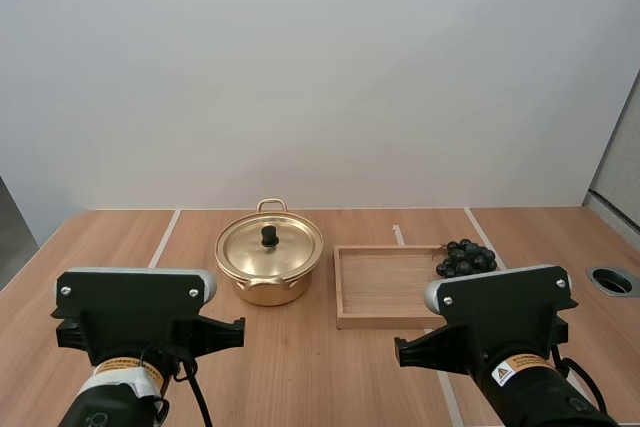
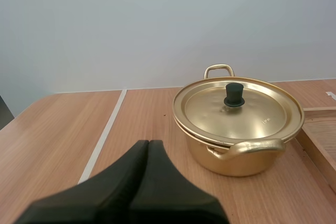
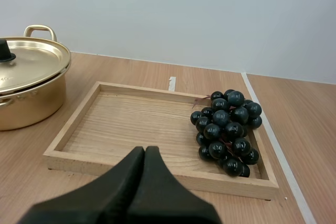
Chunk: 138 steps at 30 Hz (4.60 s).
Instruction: Open the pot, put the grape inside, and close it
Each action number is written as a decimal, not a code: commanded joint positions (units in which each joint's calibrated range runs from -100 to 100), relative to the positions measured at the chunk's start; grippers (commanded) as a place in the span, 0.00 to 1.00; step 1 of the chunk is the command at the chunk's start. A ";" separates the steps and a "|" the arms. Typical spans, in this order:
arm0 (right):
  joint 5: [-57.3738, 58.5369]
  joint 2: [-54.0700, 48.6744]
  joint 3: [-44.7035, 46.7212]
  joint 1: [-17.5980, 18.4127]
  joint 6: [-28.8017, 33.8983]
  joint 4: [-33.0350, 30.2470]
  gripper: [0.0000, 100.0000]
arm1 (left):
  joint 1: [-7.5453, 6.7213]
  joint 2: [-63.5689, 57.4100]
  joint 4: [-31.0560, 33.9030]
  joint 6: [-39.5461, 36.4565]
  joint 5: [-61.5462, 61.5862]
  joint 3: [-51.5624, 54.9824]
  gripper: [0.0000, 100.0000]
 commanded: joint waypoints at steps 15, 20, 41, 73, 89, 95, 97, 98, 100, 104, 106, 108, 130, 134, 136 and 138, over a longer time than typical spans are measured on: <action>0.12 -0.42 0.00 -0.10 0.11 -0.41 0.00 | 0.07 -0.31 -0.37 -0.23 -1.14 0.13 0.00; 0.12 -0.42 0.00 -0.10 0.11 -0.41 0.00 | 0.07 -0.31 -0.37 -0.23 -1.14 0.13 0.00; 0.12 -0.42 0.00 -0.10 0.11 -0.41 0.00 | 0.07 -0.31 -0.37 -0.32 -1.10 0.13 0.00; 14.18 28.15 -40.14 -0.10 0.11 2.63 0.00 | 0.07 22.22 -6.38 1.53 10.60 -37.80 0.00; 23.54 36.40 -48.07 -0.10 0.11 2.12 0.00 | 0.07 31.95 -9.52 3.67 16.13 -49.02 0.00; 23.70 36.40 -48.07 -0.10 0.00 2.01 0.00 | 0.07 32.31 -11.19 15.76 17.34 -49.02 0.00; 23.88 36.40 -48.07 -0.10 -1.30 1.92 0.00 | 0.07 32.41 -11.19 18.64 17.34 -49.02 0.00; 23.88 36.40 -48.07 -0.10 -1.89 1.92 0.00 | 0.07 32.41 -11.27 19.68 17.51 -49.02 0.04; 23.88 36.40 -48.07 -0.10 -2.46 1.92 0.25 | 0.07 32.41 -11.41 20.56 17.51 -49.02 0.20; 22.10 36.40 -48.07 -0.10 -3.68 0.98 1.00 | 0.07 32.41 -11.41 22.12 16.27 -49.02 1.00; 21.47 36.40 -48.07 -0.10 -4.70 0.09 1.00 | 0.07 32.41 -11.30 23.95 16.06 -49.02 1.00; 21.63 36.40 -48.07 -0.10 -4.70 0.09 1.00 | 0.07 32.41 -11.30 24.50 16.24 -49.02 1.00; 21.75 38.75 -48.20 -0.10 -0.71 -8.53 1.00 | -0.01 61.84 -30.85 40.27 35.73 -60.29 1.00; 20.85 39.54 -48.20 -0.10 1.29 -11.78 1.00 | -0.01 68.17 -33.30 41.06 40.03 -63.93 1.00; 21.18 41.21 -48.91 -0.10 2.35 -13.18 1.00 | -0.01 70.70 -34.86 41.17 41.78 -65.49 1.00; 22.03 43.25 -50.44 -0.10 3.11 -13.62 1.00 | -0.13 72.63 -35.92 42.08 42.53 -66.73 1.00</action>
